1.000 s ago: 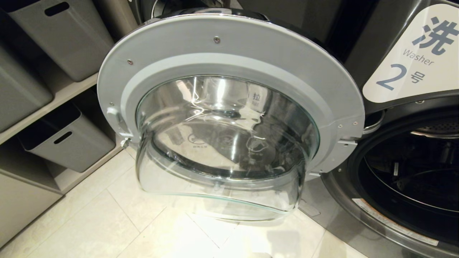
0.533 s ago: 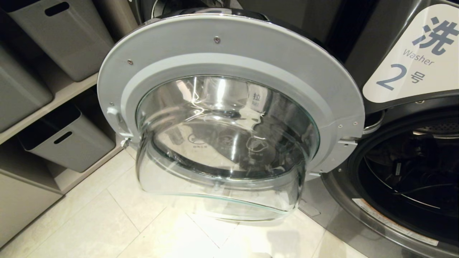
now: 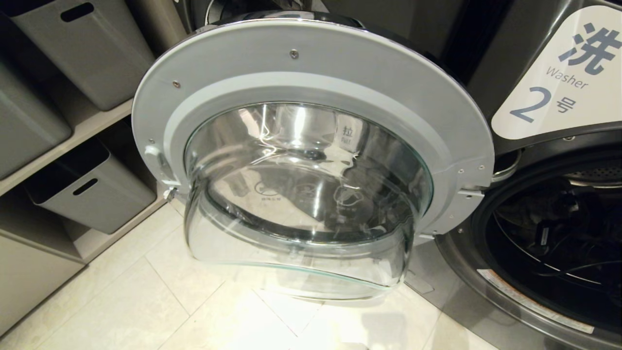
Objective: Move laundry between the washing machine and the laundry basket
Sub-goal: Pick a cloth and place it into the basket
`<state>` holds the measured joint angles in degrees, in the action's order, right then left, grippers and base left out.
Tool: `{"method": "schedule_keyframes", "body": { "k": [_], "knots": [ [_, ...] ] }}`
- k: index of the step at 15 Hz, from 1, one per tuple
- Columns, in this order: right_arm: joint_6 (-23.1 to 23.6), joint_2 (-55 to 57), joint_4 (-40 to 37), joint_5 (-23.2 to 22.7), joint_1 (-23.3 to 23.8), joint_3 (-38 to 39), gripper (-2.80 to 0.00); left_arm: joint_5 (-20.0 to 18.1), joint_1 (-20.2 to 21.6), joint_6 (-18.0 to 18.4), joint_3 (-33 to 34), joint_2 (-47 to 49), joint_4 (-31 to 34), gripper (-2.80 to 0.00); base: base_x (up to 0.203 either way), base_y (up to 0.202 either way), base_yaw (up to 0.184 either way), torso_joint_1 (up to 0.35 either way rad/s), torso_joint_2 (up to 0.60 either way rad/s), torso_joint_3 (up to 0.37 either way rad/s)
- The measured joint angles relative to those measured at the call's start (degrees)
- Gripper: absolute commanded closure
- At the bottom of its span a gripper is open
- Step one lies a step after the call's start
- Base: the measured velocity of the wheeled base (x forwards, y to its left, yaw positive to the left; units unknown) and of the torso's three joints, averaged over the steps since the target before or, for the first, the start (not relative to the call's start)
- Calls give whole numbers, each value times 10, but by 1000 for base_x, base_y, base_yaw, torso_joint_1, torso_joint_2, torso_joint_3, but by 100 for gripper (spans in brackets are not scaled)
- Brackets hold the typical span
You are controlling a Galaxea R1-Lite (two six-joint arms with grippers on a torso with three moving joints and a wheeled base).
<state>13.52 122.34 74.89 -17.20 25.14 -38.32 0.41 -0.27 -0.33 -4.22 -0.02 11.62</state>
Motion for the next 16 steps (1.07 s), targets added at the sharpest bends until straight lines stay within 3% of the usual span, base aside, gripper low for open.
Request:
{"method": "schedule_keyframes", "body": {
  "k": [9, 16],
  "knots": [
    [6, -99, 3, -20, 0, 118, 0, 0, 0, 0, 0, 0, 0, -280, 0, 0, 0, 0, 0, 0],
    [26, -226, 103, -24, -1, 358, 0, 0, 0, 0, 0, 0, 0, -280, 0, 0, 0, 0, 0, 0]
  ]
}}
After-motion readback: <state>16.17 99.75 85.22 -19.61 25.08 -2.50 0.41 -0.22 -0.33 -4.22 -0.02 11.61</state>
